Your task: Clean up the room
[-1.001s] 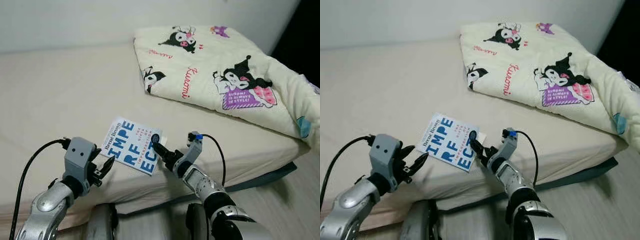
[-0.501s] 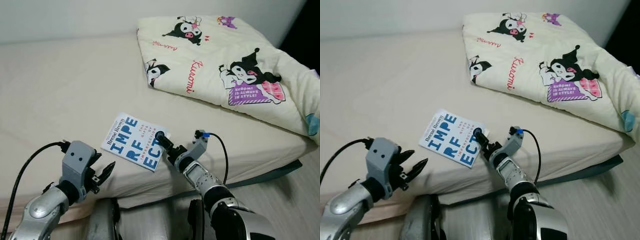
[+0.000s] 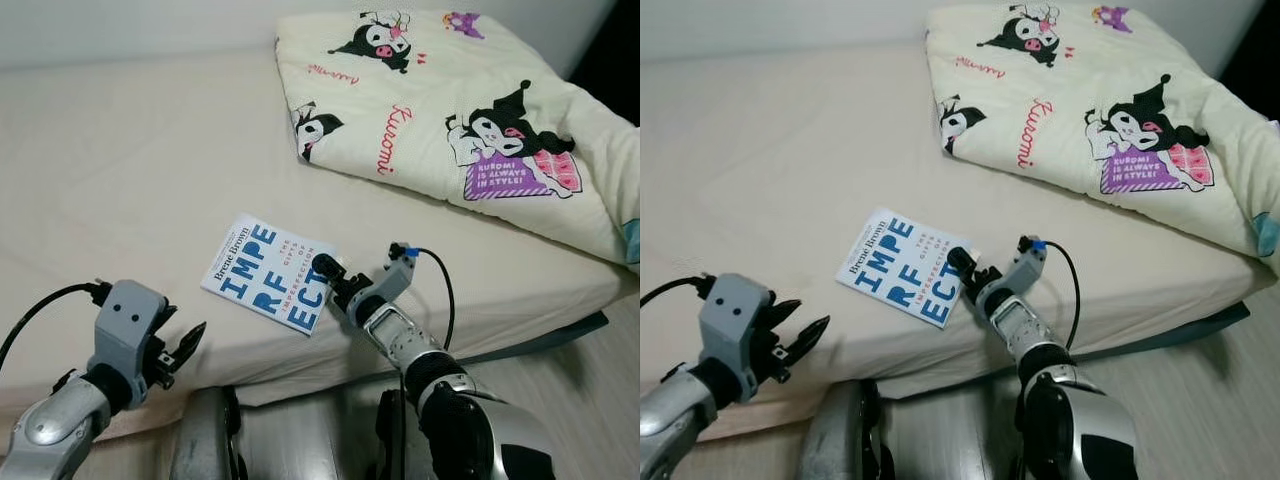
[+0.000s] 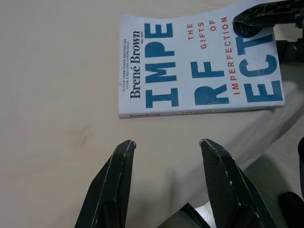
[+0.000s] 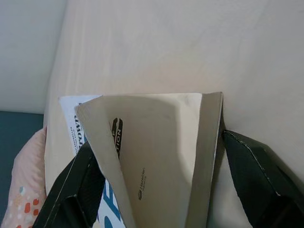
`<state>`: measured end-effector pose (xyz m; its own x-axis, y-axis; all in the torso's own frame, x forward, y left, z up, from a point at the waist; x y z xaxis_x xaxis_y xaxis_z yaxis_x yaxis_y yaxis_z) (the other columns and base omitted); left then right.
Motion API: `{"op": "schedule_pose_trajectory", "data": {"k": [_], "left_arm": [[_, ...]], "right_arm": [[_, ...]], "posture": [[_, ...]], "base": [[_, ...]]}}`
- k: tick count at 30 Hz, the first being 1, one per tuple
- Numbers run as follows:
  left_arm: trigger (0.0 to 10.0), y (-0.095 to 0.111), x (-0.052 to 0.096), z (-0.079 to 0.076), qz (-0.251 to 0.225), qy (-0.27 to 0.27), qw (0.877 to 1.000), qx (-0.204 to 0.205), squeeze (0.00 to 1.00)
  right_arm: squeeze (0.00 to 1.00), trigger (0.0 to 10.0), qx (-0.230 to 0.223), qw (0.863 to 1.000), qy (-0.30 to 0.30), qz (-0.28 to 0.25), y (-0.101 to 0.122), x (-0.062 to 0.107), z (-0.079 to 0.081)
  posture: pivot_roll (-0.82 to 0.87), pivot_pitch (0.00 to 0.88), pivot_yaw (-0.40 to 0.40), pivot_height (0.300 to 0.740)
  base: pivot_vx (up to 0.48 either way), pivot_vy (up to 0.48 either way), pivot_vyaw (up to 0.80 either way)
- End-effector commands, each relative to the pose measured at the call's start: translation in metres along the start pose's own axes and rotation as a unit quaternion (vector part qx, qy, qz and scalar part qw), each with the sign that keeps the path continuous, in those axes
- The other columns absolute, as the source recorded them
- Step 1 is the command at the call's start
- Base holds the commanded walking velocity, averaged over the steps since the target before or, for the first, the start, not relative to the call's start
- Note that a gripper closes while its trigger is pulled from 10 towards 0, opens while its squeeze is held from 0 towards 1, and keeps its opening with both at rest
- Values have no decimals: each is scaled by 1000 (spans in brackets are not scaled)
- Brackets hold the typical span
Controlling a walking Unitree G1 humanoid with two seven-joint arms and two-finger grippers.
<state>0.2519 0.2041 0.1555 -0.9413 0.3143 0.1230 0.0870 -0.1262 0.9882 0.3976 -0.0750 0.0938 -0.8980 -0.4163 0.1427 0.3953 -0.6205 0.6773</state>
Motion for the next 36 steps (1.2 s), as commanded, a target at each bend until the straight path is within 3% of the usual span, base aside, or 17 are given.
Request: {"op": "schedule_pose_trajectory", "data": {"k": [1,12,13,16,17,18,19,36], "left_arm": [[10000,-4,4,0,15,2,1000,1,0],[10000,-5,6,-3,20,7,1000,7,0],[10000,-5,6,-3,20,8,1000,7,0],[10000,-4,6,-2,20,9,1000,7,0],[10000,-4,5,-2,20,10,1000,7,0],[10000,-4,5,-2,20,10,1000,7,0],[10000,-3,5,-2,19,11,1000,7,0],[10000,0,-1,-2,8,21,1000,6,0]], "right_arm": [[0,10000,-20,999,-4,26,-15,2,-2],[0,10000,-48,998,45,24,-13,-1,11],[0,5098,-49,997,47,24,-13,-1,11],[0,5098,-50,997,48,24,-14,0,11],[0,1373,-50,997,48,24,-14,0,10],[0,1373,-50,997,48,24,-14,0,10],[0,0,-50,997,47,24,-14,0,9],[0,0,-49,998,41,14,-10,3,3]], "posture": [[315,352,-30,571],[323,357,-22,571],[323,358,-21,571],[323,358,-21,571],[324,359,-20,571],[324,359,-20,571],[327,358,-18,571],[331,334,-22,571]], "base": [[0,0,0],[0,0,0],[0,0,0],[0,0,0],[0,0,0],[0,0,0],[0,0,0],[0,0,0]]}}
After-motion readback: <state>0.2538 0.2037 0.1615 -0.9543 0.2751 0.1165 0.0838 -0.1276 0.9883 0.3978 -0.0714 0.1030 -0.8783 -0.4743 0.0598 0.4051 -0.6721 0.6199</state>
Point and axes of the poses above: a point about 5 cm out from each wrist's last joint towards the gripper, its own x axis pointing back from the gripper into the wrist, its own y axis along the axis of the wrist's last joint, z = x × y, the point moved 3 cm from there along -x, pointing out of the wrist towards the gripper, and after that the axes turned 9 degrees about x, right-handed, at the moved point
